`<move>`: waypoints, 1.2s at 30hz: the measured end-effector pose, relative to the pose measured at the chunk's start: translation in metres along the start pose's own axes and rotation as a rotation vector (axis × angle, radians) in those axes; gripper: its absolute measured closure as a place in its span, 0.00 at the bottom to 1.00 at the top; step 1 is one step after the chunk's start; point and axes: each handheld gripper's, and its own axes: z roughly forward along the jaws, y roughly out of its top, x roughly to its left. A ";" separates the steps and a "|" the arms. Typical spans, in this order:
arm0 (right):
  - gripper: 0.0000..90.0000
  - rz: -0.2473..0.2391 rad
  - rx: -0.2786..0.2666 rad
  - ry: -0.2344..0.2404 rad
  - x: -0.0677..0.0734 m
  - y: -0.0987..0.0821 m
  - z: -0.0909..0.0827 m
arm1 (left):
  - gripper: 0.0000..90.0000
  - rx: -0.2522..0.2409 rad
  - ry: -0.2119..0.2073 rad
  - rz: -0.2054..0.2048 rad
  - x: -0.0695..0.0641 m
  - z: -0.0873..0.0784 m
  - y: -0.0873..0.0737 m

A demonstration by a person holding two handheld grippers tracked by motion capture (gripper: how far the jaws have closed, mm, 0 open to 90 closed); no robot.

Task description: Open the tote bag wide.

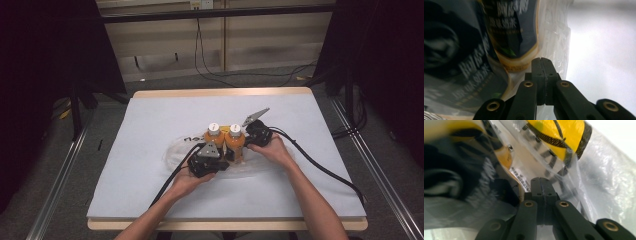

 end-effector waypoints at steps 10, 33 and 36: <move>1.00 0.017 0.010 -0.015 -0.002 -0.002 0.008 | 1.00 0.050 -0.007 0.025 -0.003 0.004 -0.005; 1.00 0.024 -0.003 -0.079 -0.010 0.007 0.017 | 1.00 0.069 -0.066 0.041 -0.013 0.004 -0.008; 1.00 0.027 -0.007 -0.079 -0.012 0.009 0.018 | 1.00 0.067 -0.061 0.045 -0.014 0.004 -0.009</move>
